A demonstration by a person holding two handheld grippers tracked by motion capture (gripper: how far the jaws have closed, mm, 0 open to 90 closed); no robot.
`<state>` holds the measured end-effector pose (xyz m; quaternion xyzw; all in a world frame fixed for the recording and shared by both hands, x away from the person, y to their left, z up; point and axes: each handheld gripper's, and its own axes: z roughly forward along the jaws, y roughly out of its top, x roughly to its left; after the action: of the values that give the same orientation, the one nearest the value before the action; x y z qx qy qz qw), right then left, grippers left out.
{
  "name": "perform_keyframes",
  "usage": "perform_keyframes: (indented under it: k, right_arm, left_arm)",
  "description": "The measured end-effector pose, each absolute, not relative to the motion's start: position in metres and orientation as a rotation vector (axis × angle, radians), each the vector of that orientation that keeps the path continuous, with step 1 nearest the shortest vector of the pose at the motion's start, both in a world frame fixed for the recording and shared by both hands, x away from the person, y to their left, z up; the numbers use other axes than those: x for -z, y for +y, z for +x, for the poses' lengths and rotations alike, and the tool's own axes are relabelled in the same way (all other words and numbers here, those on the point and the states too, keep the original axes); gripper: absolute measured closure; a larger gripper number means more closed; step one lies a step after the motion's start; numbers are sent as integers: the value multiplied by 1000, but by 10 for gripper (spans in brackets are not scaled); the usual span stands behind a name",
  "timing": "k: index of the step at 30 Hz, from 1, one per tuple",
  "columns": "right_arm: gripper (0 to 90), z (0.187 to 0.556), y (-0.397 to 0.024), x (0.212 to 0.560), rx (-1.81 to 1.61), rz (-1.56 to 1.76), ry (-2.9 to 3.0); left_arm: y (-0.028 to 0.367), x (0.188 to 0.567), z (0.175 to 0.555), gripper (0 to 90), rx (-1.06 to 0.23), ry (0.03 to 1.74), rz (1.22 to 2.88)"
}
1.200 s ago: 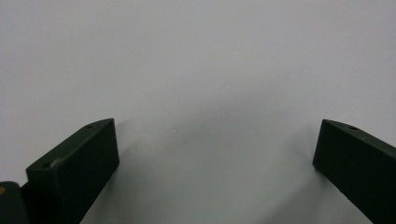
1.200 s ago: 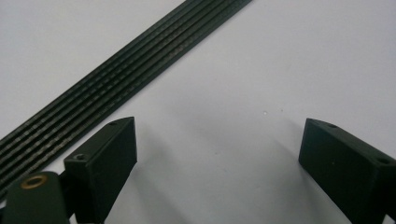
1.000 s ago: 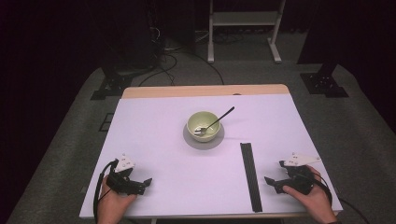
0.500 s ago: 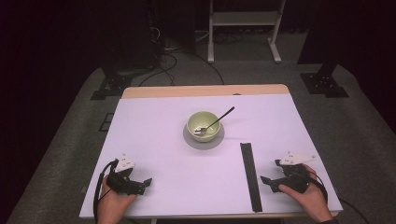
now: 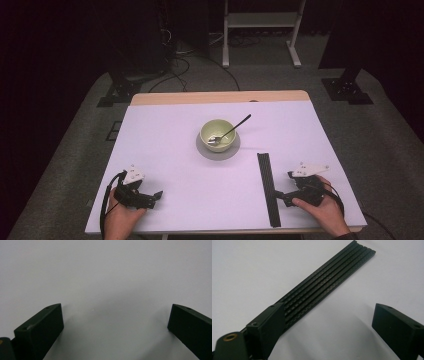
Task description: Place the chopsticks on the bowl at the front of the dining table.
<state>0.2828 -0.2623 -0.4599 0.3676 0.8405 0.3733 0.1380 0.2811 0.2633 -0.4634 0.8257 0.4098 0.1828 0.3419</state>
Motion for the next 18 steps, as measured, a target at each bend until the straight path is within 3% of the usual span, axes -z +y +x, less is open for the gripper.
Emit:
perform_keyframes:
  k: [18]
  right_arm:
    - [100,282,-259,463,-1047,1056,2451]
  left_arm:
    - [263,463,281,0,-475,1067,2146]
